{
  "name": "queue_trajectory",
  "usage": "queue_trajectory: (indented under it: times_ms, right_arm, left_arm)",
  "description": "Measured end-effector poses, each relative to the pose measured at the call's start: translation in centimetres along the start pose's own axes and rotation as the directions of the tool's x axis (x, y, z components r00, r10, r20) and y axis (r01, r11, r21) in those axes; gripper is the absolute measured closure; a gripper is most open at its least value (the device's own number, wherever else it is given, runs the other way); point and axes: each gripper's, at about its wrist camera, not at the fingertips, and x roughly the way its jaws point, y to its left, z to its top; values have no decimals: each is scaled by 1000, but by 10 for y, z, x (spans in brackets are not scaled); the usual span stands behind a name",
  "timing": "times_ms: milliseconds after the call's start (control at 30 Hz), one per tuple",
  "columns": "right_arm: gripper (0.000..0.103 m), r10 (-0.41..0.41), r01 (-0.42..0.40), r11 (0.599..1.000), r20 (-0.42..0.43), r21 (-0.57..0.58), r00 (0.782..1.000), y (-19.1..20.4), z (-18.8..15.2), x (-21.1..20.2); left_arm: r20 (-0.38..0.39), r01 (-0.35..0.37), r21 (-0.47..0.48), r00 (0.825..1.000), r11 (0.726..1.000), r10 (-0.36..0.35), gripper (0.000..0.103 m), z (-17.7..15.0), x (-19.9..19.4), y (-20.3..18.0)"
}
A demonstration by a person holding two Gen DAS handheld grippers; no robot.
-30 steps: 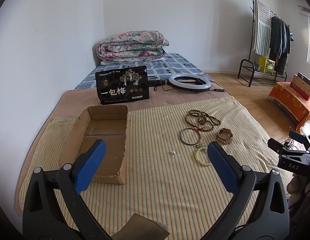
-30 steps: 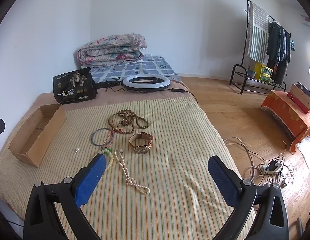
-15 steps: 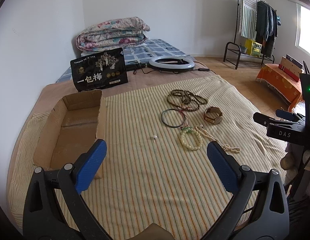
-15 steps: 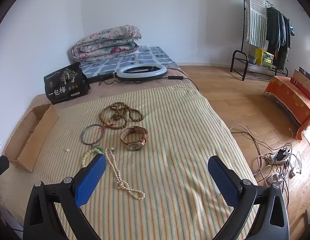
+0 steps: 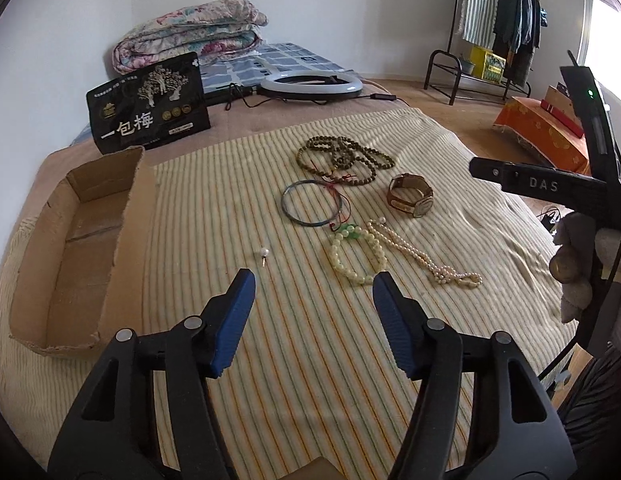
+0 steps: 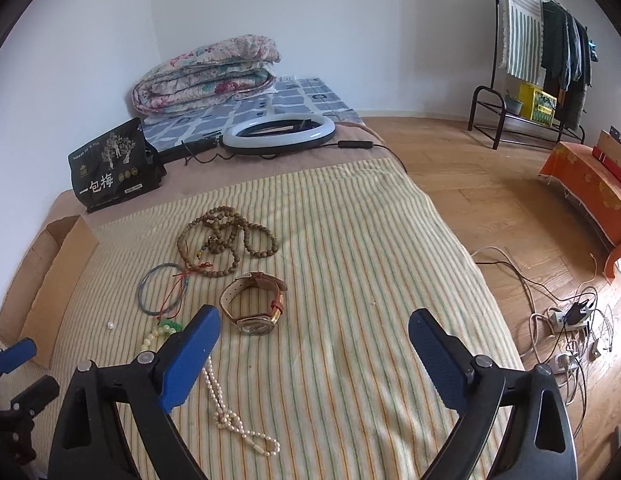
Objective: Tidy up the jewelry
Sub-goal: 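Grasp the white bead bracelet with the left tool while the right tool grasps the red-strap watch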
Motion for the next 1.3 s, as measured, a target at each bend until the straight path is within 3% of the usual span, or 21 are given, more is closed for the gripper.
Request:
queue_trajectory:
  times_ms: [267,433,667,933,1100,1300]
  right_arm:
    - [23,33,-32,999,-83,15,996,2,8,35]
    - [30,56,-50,997,-126,51,990,0,10,49]
    - [41,74,-62,995,-174,72,982,3,13,67]
    - [45,70,-52,994,-205,92,976,5,16,83]
    - [50,77,-57,994,-228,95,971,6,15,92]
    - [58,79,-55,994,-267,95,960,8,11,104]
  left_arm:
    - [-50,68,-42,996,997,-70,46,7,31,-1]
    - [-119,86,-94,988,992,-96,57,8,60,3]
    - [-138,81,-83,986,993,-92,61,13,80,-6]
    - [-217,74,-148,971,986,-106,69,13,110,1]
    - [-219,64,-134,971,989,-93,71,13,117,-1]
    - [-223,31,-102,973,994,-53,85,13,120,-2]
